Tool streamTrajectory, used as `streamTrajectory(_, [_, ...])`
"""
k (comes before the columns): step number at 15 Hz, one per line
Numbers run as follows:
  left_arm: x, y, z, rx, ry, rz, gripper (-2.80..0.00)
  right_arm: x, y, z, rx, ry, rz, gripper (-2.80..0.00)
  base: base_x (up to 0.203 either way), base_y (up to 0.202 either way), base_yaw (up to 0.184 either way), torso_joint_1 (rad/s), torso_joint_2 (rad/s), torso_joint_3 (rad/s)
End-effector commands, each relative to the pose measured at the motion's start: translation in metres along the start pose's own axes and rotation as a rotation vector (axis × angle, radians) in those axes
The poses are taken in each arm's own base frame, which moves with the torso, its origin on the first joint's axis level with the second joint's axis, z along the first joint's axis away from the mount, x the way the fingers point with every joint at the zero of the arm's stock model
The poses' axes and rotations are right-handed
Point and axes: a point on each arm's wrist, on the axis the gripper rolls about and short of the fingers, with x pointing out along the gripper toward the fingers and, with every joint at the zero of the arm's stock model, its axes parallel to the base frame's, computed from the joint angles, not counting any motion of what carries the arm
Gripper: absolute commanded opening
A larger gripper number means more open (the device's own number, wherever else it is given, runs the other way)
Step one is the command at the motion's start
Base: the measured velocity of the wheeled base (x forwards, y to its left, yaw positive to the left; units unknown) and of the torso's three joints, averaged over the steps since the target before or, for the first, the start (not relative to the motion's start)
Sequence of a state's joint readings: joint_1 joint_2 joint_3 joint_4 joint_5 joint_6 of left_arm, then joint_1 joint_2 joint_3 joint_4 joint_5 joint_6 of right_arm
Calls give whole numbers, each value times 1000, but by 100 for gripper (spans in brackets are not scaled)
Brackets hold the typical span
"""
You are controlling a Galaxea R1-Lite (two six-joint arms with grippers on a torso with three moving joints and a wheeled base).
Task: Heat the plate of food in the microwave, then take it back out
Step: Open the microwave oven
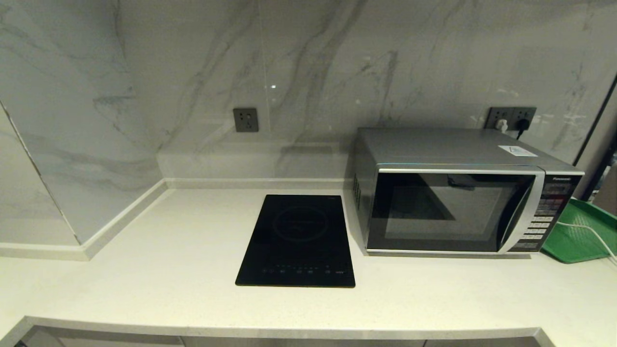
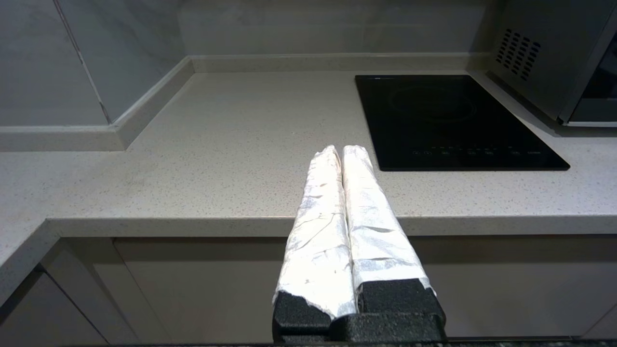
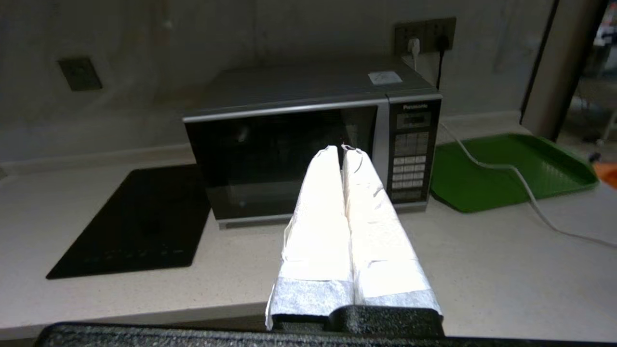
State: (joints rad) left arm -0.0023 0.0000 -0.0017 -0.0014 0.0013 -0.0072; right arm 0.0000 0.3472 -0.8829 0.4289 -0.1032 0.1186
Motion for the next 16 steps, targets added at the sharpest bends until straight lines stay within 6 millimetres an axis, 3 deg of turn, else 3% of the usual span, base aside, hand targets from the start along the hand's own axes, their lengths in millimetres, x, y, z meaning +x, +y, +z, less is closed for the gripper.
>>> streamTrajectory(1, [0, 0, 0, 0, 0, 1, -280, 87, 13, 38, -29, 288, -62, -280, 0, 0, 0, 0, 0, 0])
streamTrajectory(5, [0, 0, 0, 0, 0, 1, -280, 224, 25, 35, -150, 587, -229, -280, 0, 0, 0, 0, 0, 0])
streamTrajectory(7, [0, 0, 0, 0, 0, 0, -280, 275, 35, 28, -214, 639, -283, -280, 0, 0, 0, 0, 0, 0])
streamTrajectory(9, [0, 0, 0, 0, 0, 0, -280, 310, 48, 14, -280, 674, -323, -280, 0, 0, 0, 0, 0, 0])
streamTrajectory(10, [0, 0, 0, 0, 0, 0, -280, 323, 55, 5, -313, 693, -345, -8, 0, 0, 0, 0, 0, 0])
streamTrajectory(12, [0, 0, 0, 1, 0, 1, -280, 349, 65, -19, -348, 720, -385, 0, 0, 0, 0, 0, 0, 0])
streamTrajectory(16, [0, 0, 0, 1, 0, 1, -280, 361, 74, -59, -383, 795, -424, 0, 0, 0, 0, 0, 0, 0])
